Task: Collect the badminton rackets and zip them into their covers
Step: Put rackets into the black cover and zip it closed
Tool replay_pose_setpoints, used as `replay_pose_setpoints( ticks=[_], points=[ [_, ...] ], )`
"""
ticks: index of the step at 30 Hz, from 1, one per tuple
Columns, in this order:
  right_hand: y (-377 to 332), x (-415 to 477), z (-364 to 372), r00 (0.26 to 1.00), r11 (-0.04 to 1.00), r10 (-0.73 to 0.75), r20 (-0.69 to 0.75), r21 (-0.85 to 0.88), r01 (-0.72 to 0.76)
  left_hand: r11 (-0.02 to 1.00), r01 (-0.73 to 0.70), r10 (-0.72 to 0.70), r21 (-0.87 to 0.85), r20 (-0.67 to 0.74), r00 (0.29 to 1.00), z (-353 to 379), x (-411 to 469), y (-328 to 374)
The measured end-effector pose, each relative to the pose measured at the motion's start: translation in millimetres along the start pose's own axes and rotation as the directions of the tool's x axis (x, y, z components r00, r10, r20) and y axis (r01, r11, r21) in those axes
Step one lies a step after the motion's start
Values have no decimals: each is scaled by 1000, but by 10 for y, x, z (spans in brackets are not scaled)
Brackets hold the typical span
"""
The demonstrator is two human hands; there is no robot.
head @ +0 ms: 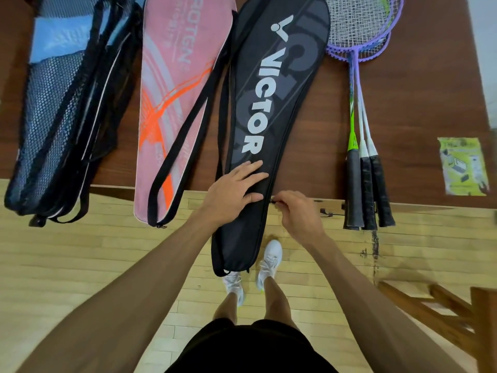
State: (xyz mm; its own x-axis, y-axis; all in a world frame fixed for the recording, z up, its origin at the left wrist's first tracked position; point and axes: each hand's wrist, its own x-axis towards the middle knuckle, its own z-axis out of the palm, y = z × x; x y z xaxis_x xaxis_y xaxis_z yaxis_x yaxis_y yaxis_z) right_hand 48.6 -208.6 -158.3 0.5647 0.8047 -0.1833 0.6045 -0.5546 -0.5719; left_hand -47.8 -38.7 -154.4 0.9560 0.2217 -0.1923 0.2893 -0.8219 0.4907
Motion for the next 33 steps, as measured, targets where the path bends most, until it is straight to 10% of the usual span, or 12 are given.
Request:
replay_pose_setpoints(
  ticks=[21,25,28,33],
  points=[
    [-206,-848,338,986,990,91,138,91,-104,1000,9,-8,22,-21,1000,57,-13,51],
    [-226,-814,337,983,979,157,101,117,-168,978,162,-181,-132,-140,973,33,-256,149],
    [-276,-745,341,981,976,178,74,116,-185,888,411,-439,-207,-110,892,36,-632,192],
    [-387,-702,325,984,972,178,-29,159,-172,492,704,-586,-513,403,703,44,-928,139]
  ],
)
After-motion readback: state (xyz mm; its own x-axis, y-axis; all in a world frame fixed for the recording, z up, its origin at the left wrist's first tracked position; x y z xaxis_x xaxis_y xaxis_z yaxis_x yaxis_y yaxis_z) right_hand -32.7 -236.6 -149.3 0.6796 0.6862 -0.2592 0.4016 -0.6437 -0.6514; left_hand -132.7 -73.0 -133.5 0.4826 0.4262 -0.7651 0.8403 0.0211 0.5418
